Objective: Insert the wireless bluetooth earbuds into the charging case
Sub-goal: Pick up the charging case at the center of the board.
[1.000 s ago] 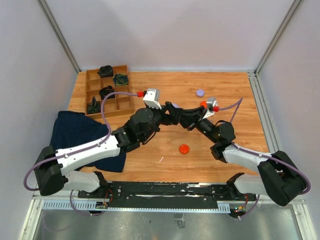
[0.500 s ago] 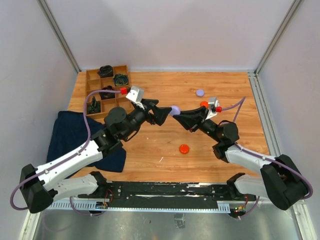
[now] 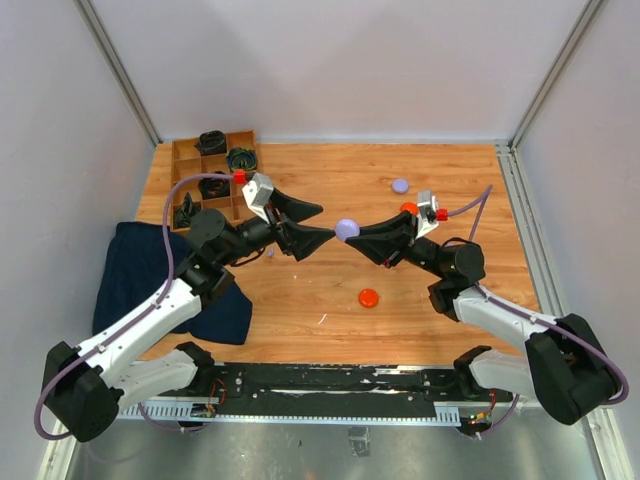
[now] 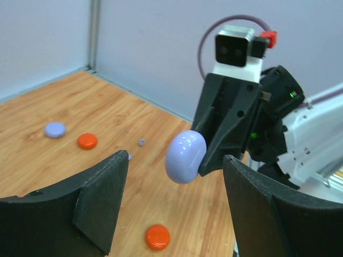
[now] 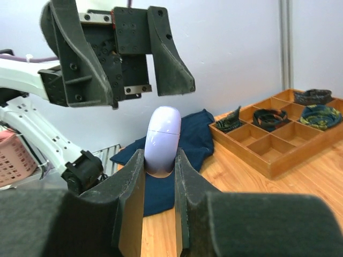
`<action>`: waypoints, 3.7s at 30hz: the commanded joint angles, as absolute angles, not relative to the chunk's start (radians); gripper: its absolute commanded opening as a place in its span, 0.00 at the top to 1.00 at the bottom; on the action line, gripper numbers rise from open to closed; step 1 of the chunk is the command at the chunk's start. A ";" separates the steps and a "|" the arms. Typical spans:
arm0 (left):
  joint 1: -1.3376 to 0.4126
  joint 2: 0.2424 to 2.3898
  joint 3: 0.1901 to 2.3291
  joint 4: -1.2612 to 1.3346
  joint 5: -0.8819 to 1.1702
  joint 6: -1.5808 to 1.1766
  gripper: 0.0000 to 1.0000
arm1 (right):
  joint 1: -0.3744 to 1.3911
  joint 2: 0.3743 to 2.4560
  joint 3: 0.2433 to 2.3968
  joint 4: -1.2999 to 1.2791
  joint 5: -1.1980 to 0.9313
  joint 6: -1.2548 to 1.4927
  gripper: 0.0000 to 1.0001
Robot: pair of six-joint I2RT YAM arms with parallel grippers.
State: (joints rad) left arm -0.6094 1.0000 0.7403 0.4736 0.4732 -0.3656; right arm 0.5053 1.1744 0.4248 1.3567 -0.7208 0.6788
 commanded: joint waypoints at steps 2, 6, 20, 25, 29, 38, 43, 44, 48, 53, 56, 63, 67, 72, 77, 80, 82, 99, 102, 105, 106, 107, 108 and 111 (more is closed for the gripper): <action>-0.589 1.036 0.739 0.617 0.684 -0.397 0.25 | 0.491 1.185 0.485 1.480 -0.813 0.764 0.99; -0.573 1.075 0.750 0.660 0.754 -0.433 0.28 | 0.491 1.193 0.501 1.498 -0.842 0.786 0.99; -0.572 1.124 0.777 0.682 0.852 -0.470 0.62 | 0.492 1.224 0.538 1.521 -0.907 0.810 0.99; -0.572 1.127 0.783 0.675 0.862 -0.471 0.77 | 0.492 1.235 0.544 1.520 -0.926 0.810 0.98; -0.572 1.123 0.809 0.574 0.869 -0.408 0.89 | 0.492 1.238 0.557 1.498 -0.982 0.809 0.80; -0.572 1.090 0.934 0.172 0.822 -0.173 0.97 | 0.491 1.153 0.610 1.147 -1.072 0.628 0.51; -0.572 1.077 0.988 0.043 0.791 -0.093 0.98 | 0.491 1.070 0.642 0.868 -1.038 0.447 0.51; -0.572 1.074 0.995 0.026 0.790 -0.081 0.98 | 0.491 1.061 0.646 0.837 -1.030 0.425 0.51; -0.574 1.059 1.002 0.014 0.798 -0.065 0.98 | 0.495 1.049 0.645 0.814 -1.000 0.394 0.51; -0.585 1.051 1.010 0.000 0.794 -0.035 0.98 | 0.518 1.070 0.649 0.845 -0.981 0.384 0.51; -0.596 1.051 1.017 -0.014 0.788 -0.015 0.98 | 0.534 1.084 0.649 0.870 -0.958 0.384 0.52; -0.610 1.047 1.020 -0.019 0.773 0.001 0.98 | 0.546 1.129 0.630 0.984 -0.942 0.430 0.59; -0.613 1.046 1.016 -0.014 0.773 0.002 0.98 | 0.555 1.150 0.630 1.023 -0.943 0.446 0.61; -0.615 1.045 1.013 -0.009 0.773 0.003 0.98 | 0.564 1.163 0.632 1.038 -0.947 0.450 0.65; -0.615 1.034 1.004 0.007 0.767 0.000 0.99 | 0.566 1.164 0.629 1.041 -0.943 0.451 0.67; -0.615 1.028 0.996 0.015 0.767 -0.004 0.99 | 0.567 1.161 0.626 1.045 -0.943 0.453 0.69; -0.615 1.024 0.993 0.014 0.767 0.000 0.99 | 0.567 1.160 0.625 1.048 -0.943 0.453 0.72; -0.639 1.022 0.985 -0.026 0.738 0.069 1.00 | 0.571 1.189 0.625 1.107 -0.967 0.464 0.69; -0.644 1.019 0.981 -0.026 0.733 0.078 1.00 | 0.574 1.194 0.621 1.123 -0.971 0.463 0.69; -0.646 1.015 0.977 -0.030 0.729 0.093 1.00 | 0.574 1.198 0.620 1.130 -0.980 0.456 0.70; -0.646 1.013 0.978 -0.033 0.727 0.097 1.00 | 0.574 1.200 0.617 1.131 -0.983 0.450 0.71; -0.646 1.011 0.978 -0.035 0.725 0.100 0.99 | 0.572 1.201 0.618 1.131 -0.986 0.443 0.72; -0.646 1.009 0.977 -0.036 0.723 0.102 0.98 | 0.573 1.201 0.618 1.132 -0.993 0.433 0.74; -0.646 1.002 0.976 -0.043 0.721 0.113 0.90 | 0.574 1.203 0.615 1.129 -1.006 0.390 0.81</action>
State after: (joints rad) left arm -0.6376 1.0313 0.9833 -0.0437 0.7250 0.0864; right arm 0.5571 1.1976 0.6182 1.0798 -0.9813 0.4477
